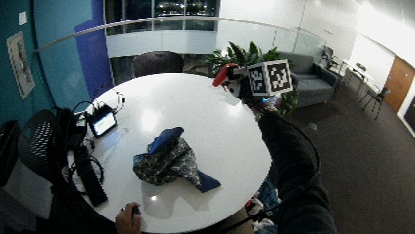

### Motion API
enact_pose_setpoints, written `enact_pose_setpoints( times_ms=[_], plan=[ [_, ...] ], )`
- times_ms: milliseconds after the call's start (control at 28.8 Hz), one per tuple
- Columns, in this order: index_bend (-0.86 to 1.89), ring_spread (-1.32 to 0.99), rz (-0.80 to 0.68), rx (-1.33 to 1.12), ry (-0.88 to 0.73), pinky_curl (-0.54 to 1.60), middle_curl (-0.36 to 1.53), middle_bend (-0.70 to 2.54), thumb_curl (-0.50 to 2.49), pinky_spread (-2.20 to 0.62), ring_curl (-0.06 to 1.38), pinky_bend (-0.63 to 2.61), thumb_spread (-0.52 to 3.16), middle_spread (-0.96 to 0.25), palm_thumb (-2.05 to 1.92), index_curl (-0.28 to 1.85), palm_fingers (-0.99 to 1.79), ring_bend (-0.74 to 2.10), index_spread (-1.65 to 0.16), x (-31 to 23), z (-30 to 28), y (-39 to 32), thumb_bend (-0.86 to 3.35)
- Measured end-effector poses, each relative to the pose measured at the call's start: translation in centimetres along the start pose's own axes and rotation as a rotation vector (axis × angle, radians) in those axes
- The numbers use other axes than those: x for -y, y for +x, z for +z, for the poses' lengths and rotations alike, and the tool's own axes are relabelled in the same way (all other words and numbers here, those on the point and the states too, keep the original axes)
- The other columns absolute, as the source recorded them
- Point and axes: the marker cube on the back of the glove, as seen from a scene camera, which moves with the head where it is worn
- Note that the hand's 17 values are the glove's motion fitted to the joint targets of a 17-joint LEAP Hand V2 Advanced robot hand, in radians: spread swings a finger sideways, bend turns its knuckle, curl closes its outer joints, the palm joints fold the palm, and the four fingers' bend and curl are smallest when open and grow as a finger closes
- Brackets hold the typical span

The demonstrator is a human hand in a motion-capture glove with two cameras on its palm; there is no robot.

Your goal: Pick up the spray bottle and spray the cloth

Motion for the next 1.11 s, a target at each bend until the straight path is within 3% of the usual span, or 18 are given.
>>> enact_pose_setpoints(
  times_ms=[417,799,1112],
  plan=[
    [0.36,-0.19,-0.265,-0.017,-0.124,0.44,0.57,0.64,0.71,-0.29,0.51,0.58,0.53,-0.21,0.88,0.56,1.39,0.77,-0.25,-2.5,0.6,-5.9,-0.03],
    [0.36,-0.19,-0.512,-0.142,-0.101,0.44,0.57,0.64,0.74,-0.29,0.51,0.57,0.49,-0.21,0.88,0.58,1.38,0.77,-0.26,-1.9,1.6,-9.7,-0.03],
    [0.37,-0.19,-0.684,-0.138,-0.109,0.44,0.57,0.64,0.76,-0.29,0.51,0.57,0.47,-0.21,0.88,0.58,1.38,0.77,-0.26,-5.7,2.6,-13.5,-0.03]
  ],
)
